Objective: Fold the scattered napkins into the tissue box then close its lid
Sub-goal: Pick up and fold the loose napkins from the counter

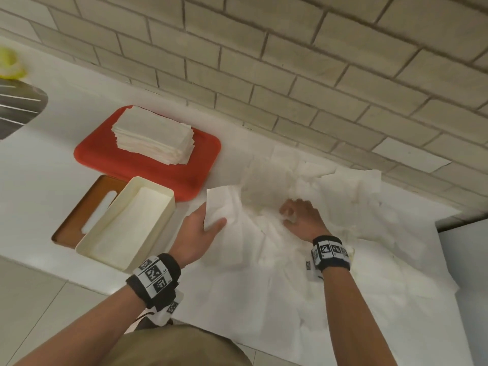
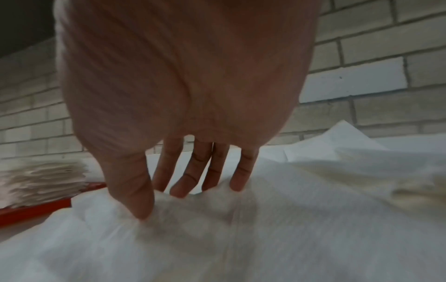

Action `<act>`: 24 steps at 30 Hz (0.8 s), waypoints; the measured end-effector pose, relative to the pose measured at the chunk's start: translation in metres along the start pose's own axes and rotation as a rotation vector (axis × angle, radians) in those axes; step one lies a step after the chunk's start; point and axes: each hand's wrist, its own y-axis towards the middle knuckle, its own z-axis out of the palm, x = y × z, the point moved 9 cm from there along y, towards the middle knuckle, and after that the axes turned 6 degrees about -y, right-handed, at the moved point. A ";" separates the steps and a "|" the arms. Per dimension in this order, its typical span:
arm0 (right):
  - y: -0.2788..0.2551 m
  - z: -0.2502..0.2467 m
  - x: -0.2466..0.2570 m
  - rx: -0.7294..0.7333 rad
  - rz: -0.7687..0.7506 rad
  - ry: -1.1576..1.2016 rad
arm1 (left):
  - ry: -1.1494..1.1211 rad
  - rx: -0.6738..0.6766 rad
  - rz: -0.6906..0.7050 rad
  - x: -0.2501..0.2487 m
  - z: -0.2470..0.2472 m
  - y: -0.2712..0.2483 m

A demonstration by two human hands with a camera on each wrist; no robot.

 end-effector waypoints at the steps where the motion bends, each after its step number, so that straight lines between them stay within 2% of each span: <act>1: 0.000 -0.002 -0.001 -0.013 -0.016 -0.045 | -0.011 -0.007 -0.008 0.001 -0.002 0.000; 3: 0.001 -0.004 0.000 -0.028 -0.041 -0.027 | -0.042 -0.030 -0.029 0.001 -0.005 -0.002; 6: 0.001 0.001 0.020 0.126 -0.116 -0.016 | -0.089 -0.058 -0.046 0.006 -0.009 -0.001; 8: 0.003 0.000 0.032 0.175 -0.140 -0.073 | -0.113 -0.059 0.006 0.000 -0.011 0.000; 10: 0.003 -0.016 0.037 0.120 -0.117 -0.047 | -0.088 -0.044 0.081 -0.011 -0.013 0.002; 12: -0.007 -0.051 0.049 -0.037 -0.124 0.182 | 0.020 -0.031 0.152 -0.022 -0.014 0.004; 14: -0.030 -0.090 0.069 -0.224 -0.163 0.512 | 0.058 -0.026 0.177 -0.026 -0.013 0.007; 17: -0.061 -0.120 0.101 -0.294 -0.194 1.095 | -0.026 0.002 0.128 -0.037 -0.008 0.007; 18: -0.068 -0.126 0.109 -0.309 -0.198 1.214 | -0.052 0.021 0.131 -0.046 -0.008 0.007; 22: -0.077 -0.121 0.116 -0.420 -0.106 1.291 | -0.073 -0.035 0.187 -0.080 -0.058 0.005; 24: -0.074 -0.100 0.113 -0.396 -0.039 1.337 | -0.044 -0.029 0.122 -0.078 -0.101 0.004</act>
